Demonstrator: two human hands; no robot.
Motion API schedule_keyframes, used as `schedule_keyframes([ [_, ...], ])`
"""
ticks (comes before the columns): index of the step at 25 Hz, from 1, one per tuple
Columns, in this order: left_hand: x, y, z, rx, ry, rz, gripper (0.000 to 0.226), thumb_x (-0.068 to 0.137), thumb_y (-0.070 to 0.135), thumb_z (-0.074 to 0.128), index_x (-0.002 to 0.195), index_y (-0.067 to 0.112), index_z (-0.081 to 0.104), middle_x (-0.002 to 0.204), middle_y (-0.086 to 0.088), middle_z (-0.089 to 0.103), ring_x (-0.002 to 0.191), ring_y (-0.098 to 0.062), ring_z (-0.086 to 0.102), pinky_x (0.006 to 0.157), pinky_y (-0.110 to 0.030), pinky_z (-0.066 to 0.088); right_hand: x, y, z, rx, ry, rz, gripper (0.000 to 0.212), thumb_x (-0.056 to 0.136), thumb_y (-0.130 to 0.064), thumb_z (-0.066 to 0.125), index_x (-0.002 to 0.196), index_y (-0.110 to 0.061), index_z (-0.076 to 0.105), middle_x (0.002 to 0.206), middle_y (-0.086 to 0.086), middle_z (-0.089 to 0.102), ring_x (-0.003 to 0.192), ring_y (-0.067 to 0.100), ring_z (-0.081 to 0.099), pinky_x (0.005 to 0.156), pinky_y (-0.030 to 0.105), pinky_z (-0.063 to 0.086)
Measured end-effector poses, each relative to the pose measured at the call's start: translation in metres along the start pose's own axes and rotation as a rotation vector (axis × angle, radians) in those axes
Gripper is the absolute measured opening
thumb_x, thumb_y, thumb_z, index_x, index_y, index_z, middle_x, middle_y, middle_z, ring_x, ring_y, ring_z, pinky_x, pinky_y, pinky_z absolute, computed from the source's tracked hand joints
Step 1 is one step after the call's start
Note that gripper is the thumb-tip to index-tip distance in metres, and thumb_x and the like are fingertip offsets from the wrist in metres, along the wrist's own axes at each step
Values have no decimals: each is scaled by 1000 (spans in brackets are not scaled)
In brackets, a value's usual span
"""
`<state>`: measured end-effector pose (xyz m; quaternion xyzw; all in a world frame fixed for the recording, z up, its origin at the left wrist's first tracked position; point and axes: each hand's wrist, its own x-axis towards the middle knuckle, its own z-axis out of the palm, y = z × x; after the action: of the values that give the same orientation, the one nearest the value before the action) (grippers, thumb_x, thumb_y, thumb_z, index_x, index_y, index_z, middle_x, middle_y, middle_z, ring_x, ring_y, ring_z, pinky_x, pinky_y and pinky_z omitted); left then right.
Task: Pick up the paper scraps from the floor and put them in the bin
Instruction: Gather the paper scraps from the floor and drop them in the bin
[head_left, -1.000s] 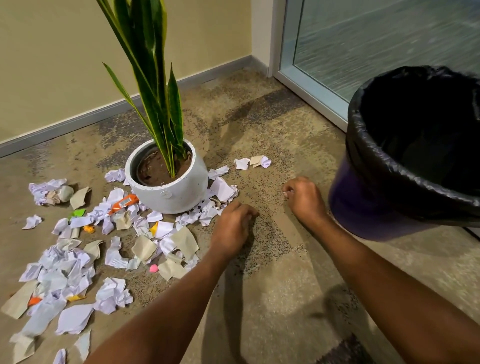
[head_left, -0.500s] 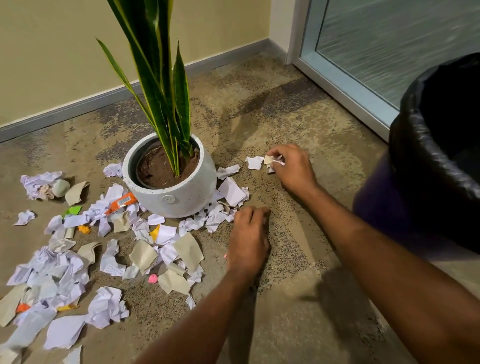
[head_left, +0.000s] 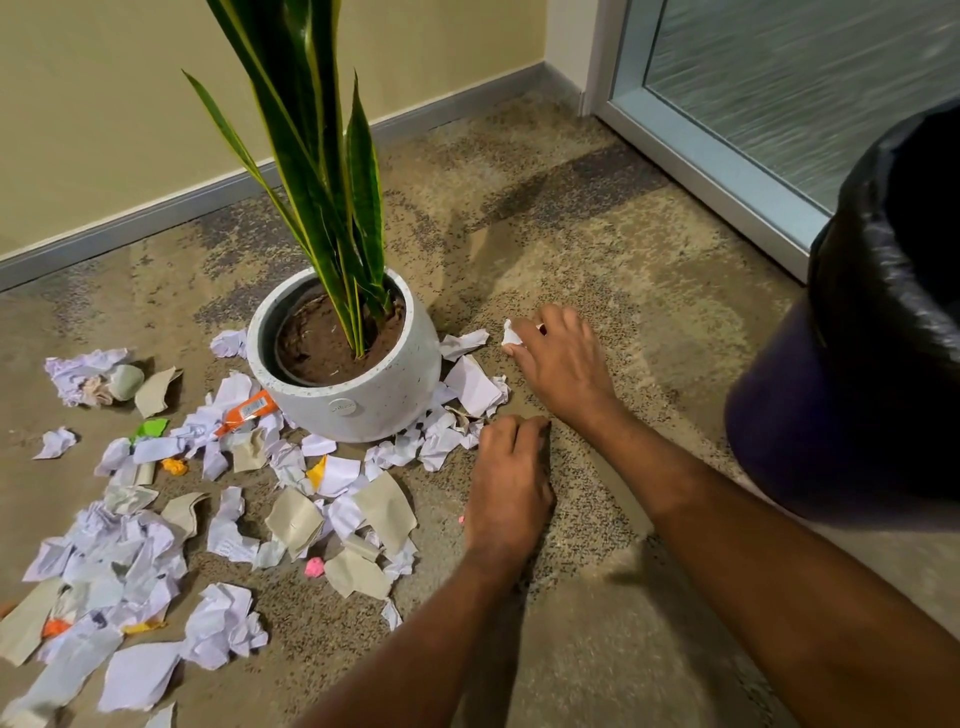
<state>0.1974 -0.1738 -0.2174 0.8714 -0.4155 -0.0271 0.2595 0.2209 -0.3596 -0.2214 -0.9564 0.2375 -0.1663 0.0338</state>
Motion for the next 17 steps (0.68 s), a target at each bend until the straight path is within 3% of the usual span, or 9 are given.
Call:
schedule_keyframes([
  [3,0,1,-3,-17,-2,-7,41,101,9,66,141,14,61,127,-3,61,113,-17,53,94,-30,54,-1,-7,0,39,-47,20,41,104,-19,66,144,-17,56,124,11,58,107,25,62,71,28,50],
  [6,0,3,-6,-31,-33,-34,44,101,10,66,144,16,58,133,-2,60,117,-16,52,98,-30,53,-13,-9,-8,129,-40,41,52,95,1,72,143,-14,60,125,15,62,92,24,66,61,31,53],
  [8,-1,4,-9,-57,-48,-57,49,99,9,66,145,17,56,136,-1,58,119,-16,52,102,-31,53,-26,-6,-15,237,6,136,39,97,1,69,134,-12,66,123,13,65,87,24,67,61,29,53],
  [10,-1,6,-13,-87,-48,-88,46,99,8,64,144,19,56,137,-1,58,121,-17,51,103,-34,52,-36,-3,-25,389,41,364,23,104,-10,66,126,-14,72,121,9,69,87,20,68,62,24,50],
  [13,2,9,-21,-147,-24,-92,34,101,7,60,134,17,64,131,0,60,117,-16,52,98,-30,50,-52,-7,-46,796,26,752,9,104,-28,70,109,-29,77,102,-2,77,76,14,67,61,26,49],
  [15,7,15,-29,-264,-11,-149,24,103,6,59,120,17,72,120,3,65,108,-13,57,91,-26,49,-63,-11,-63,1253,2,961,15,102,-23,73,116,-23,77,100,-2,77,64,7,61,48,22,44],
  [17,13,25,-39,-525,6,-374,20,103,8,61,111,19,76,110,5,73,98,-11,65,86,-29,55,-74,-17,-80,1601,-36,1032,27,102,-15,72,129,-14,70,87,1,71,53,4,47,38,17,30],
])
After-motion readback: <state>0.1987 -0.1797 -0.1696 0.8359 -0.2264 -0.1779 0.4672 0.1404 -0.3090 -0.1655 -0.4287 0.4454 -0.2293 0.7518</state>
